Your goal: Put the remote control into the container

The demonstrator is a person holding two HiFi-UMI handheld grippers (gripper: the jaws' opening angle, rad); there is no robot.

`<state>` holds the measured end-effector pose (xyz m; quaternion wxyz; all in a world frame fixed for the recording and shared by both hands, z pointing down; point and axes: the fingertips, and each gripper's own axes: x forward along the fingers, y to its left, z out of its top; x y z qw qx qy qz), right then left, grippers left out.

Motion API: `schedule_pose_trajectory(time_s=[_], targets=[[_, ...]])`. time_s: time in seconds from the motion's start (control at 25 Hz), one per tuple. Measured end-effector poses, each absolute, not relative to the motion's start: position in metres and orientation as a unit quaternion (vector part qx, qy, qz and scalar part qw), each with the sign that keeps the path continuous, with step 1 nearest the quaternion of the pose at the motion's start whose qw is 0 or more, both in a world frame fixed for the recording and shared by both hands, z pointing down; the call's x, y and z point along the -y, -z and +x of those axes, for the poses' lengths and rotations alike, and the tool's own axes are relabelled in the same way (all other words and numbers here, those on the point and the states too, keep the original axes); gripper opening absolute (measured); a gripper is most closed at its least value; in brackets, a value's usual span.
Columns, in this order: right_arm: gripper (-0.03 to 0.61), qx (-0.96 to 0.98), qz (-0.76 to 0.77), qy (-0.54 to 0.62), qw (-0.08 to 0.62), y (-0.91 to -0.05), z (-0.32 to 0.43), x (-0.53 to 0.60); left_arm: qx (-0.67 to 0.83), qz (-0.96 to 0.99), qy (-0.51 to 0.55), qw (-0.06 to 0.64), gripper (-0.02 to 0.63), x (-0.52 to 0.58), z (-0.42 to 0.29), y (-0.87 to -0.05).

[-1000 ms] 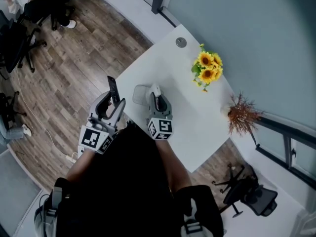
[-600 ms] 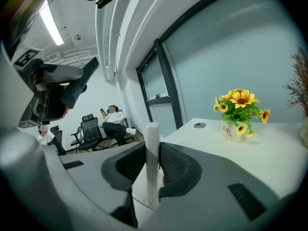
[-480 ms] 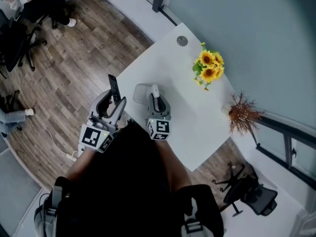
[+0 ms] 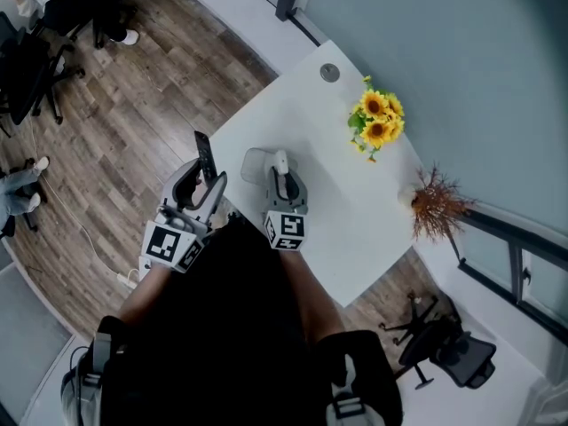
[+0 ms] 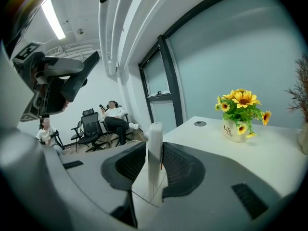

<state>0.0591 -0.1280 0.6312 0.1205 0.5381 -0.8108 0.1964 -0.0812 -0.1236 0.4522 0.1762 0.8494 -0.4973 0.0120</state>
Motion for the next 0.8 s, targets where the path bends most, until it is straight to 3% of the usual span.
schedule_pose_trajectory(time_s=[0.8], targets=[[0.143, 0.808, 0.549, -0.171, 0.131, -0.6229, 0.0664, 0.1300, 0.496, 0.851, 0.009, 0.170, 0.206, 0.1229, -0.0825, -0.4447]])
